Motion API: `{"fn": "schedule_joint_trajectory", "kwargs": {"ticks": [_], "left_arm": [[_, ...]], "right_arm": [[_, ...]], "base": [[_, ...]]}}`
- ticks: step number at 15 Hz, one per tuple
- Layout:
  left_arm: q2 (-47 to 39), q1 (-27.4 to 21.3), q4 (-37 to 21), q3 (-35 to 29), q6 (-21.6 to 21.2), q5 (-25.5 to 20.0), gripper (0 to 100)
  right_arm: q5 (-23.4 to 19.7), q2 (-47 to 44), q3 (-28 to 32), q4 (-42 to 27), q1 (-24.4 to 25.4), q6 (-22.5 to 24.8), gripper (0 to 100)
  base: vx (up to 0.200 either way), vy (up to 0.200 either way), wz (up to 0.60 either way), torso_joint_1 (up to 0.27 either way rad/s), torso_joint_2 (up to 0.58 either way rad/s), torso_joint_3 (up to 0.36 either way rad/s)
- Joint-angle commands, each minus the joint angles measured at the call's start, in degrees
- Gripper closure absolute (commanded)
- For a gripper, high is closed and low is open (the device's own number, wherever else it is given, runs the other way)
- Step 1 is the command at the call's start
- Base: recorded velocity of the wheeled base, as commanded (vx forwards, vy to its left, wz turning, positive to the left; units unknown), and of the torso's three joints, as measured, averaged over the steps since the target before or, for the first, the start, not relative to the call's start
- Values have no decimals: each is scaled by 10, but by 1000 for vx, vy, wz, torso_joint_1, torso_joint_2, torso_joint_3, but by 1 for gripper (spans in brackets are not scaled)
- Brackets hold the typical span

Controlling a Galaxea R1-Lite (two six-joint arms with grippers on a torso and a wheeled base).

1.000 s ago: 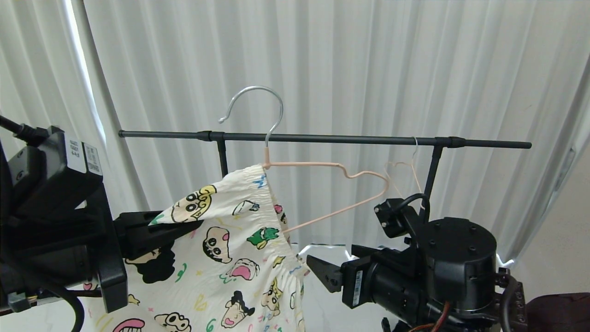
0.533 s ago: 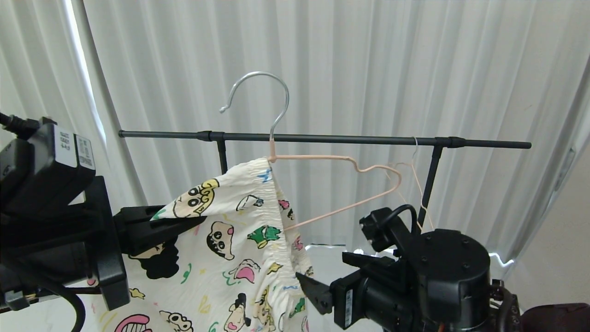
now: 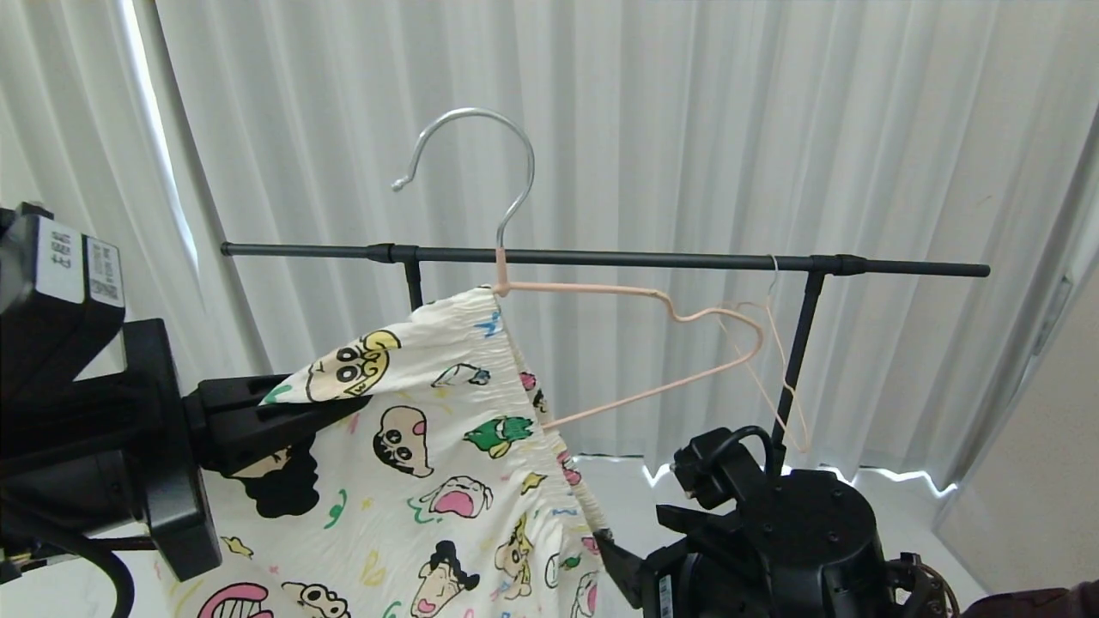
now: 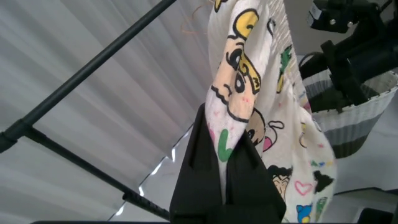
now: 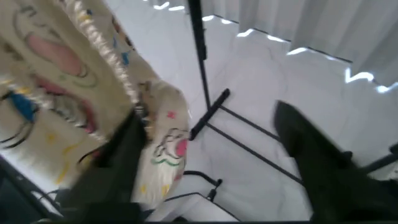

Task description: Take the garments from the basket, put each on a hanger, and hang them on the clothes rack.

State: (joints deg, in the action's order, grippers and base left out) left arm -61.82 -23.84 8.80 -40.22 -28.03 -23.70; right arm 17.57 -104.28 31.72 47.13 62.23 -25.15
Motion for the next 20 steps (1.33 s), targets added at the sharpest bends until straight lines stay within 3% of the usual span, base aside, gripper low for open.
{"fn": "schedule_joint_trajectory", "kwargs": {"ticks": [1,4,8,12,14,16,17,20], "left_arm": [[3,7,1,7,0,1,100],[8,16,1,50,-7,4,100],[21,27,1,98,-11,27,100],[29,28,1,131,-25,31,100],[17,27,0,174,-91,112,100],[-5,25,1,184,-93,128,100],[-5,25,1,180,-81,129,100],[11,22,2,166,-9,128,100]], "right_arm": [[12,0,-8,-2,-11,0,100],[37,4,-25,-1,-86,37,100],[33,34,-25,-1,-194,102,100],[16,57,-25,-1,-203,139,100],[-32,94,-26,-6,-200,177,100],[-49,123,-26,-38,-177,208,100],[-58,144,-26,-71,-149,211,0],[-83,193,-32,-132,-92,228,0]], "base": [[0,0,0,0,0,0],[0,0,0,0,0,0],[0,0,0,0,0,0],[0,0,0,0,0,0],[0,0,0,0,0,0],[0,0,0,0,0,0],[0,0,0,0,0,0],[0,0,0,0,0,0]]}}
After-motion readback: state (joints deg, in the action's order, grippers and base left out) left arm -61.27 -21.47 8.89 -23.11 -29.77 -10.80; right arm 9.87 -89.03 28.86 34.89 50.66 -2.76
